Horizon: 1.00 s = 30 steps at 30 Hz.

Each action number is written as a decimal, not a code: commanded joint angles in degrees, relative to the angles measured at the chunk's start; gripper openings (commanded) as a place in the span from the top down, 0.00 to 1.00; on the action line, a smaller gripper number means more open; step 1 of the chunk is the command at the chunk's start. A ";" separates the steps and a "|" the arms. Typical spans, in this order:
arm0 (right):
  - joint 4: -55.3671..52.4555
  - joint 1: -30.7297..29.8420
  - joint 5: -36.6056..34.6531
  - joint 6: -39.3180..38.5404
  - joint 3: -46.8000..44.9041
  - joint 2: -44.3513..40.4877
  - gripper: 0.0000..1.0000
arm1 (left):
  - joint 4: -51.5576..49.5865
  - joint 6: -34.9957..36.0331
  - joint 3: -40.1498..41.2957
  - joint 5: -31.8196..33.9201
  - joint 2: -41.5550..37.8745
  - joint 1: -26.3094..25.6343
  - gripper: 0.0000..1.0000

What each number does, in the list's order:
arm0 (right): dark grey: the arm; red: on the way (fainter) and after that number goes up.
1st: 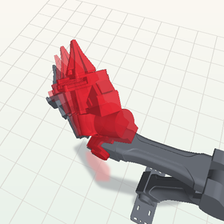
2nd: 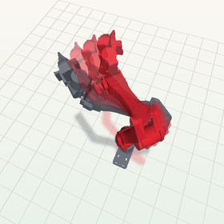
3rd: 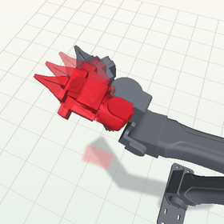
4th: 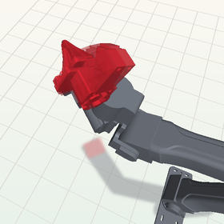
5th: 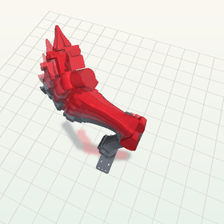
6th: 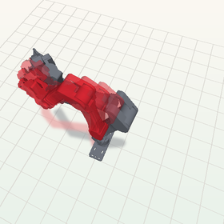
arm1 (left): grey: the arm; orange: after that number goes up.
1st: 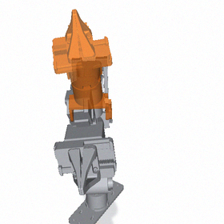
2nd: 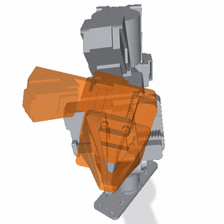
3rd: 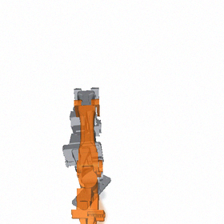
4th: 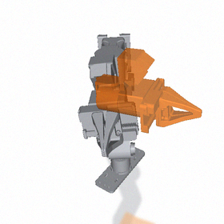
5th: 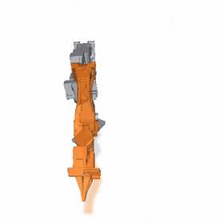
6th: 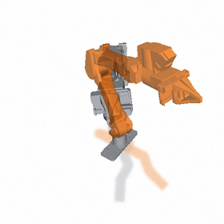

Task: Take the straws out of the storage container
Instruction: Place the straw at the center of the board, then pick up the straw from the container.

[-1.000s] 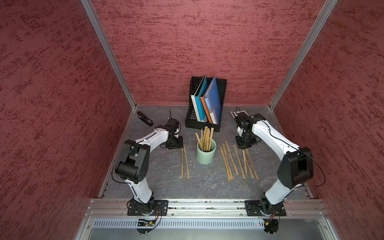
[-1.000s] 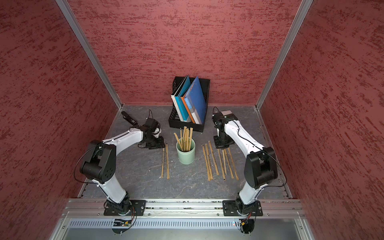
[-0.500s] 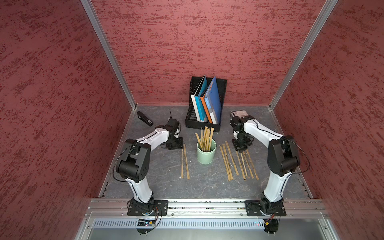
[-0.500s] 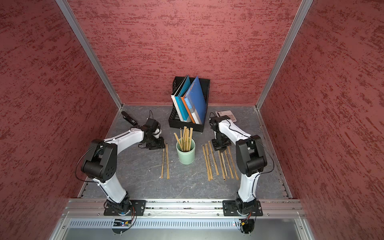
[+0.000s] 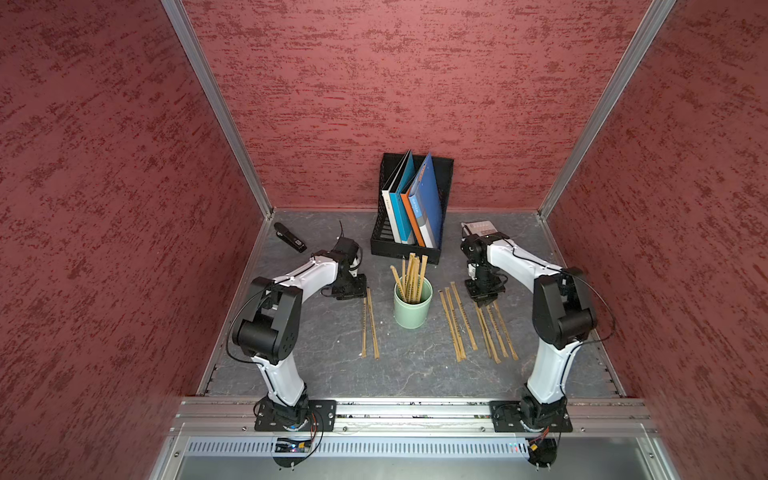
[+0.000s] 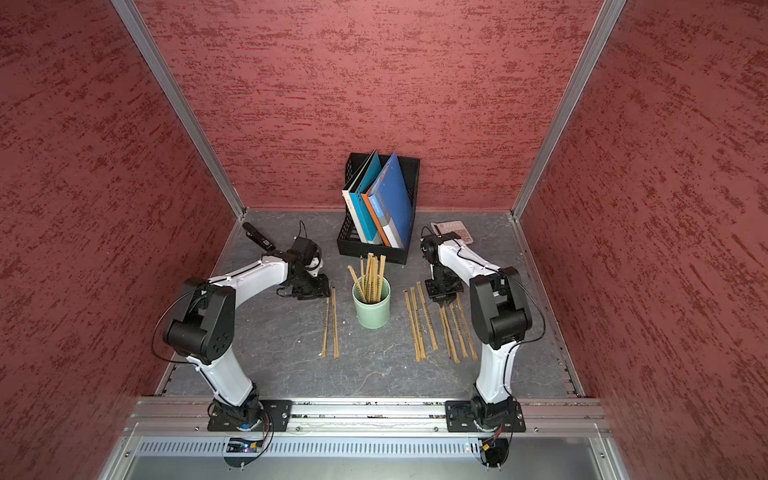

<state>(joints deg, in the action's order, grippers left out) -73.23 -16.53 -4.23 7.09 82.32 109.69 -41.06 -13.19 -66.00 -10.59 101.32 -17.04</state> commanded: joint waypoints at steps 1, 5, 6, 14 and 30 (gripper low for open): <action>0.51 0.48 0.16 0.78 0.18 -1.28 0.79 | 0.20 0.27 -0.98 -0.49 1.03 0.26 0.43; -0.07 0.51 -0.15 2.10 1.21 -4.42 0.78 | 0.46 0.27 -0.89 -0.42 1.50 0.27 0.38; 0.06 0.41 0.41 2.46 1.62 -6.03 0.78 | 0.60 0.27 -0.82 -0.34 1.59 0.27 0.36; 12.08 -4.53 12.73 4.68 1.94 -24.86 0.75 | 2.14 0.02 -0.27 -1.98 1.69 0.34 0.28; 26.52 -13.06 22.60 7.80 6.35 -16.52 0.73 | 0.72 -0.26 -0.17 0.13 1.09 0.27 0.29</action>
<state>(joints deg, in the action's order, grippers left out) -49.04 -28.88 15.99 14.50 86.61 93.27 -39.99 -13.28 -66.00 -11.29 102.13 -17.02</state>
